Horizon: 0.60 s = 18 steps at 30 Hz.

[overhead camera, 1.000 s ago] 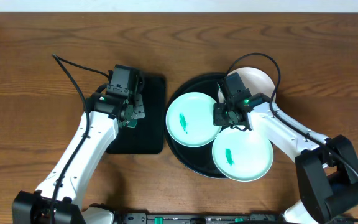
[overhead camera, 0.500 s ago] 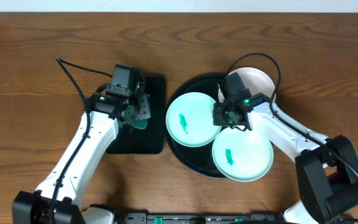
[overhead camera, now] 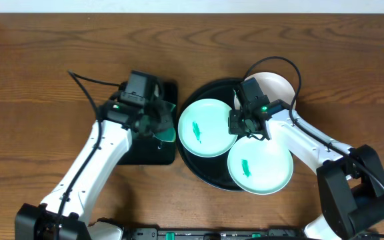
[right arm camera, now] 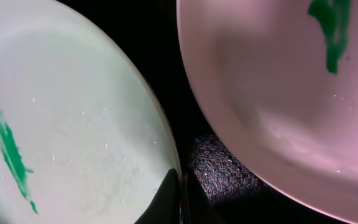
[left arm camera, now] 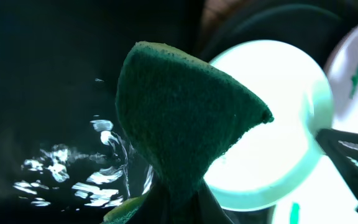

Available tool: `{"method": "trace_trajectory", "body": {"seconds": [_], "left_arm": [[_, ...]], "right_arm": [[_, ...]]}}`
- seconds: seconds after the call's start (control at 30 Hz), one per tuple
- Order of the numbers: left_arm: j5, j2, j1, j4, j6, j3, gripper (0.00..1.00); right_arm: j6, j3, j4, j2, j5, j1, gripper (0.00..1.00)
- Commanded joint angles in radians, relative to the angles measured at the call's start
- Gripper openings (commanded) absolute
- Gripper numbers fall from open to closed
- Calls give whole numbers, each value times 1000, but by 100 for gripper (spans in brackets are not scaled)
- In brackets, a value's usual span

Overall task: Clean dirty plates on tray and stack at the side
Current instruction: 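Move the held sponge with the left gripper over the pale green plate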

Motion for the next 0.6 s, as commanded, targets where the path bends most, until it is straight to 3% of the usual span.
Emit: {"method": "trace_trajectory", "body": {"seconds": [0.0, 0.23, 0.57], "left_arm": [[13, 0, -69, 26, -61, 21, 7], [-96, 0, -173, 54, -219, 11, 7], [-179, 98, -251, 106, -278, 4, 8]], "right_arm": [[18, -1, 6, -12, -5, 2, 1], [18, -1, 6, -12, -5, 2, 1], [18, -1, 6, -12, -5, 2, 1]]}}
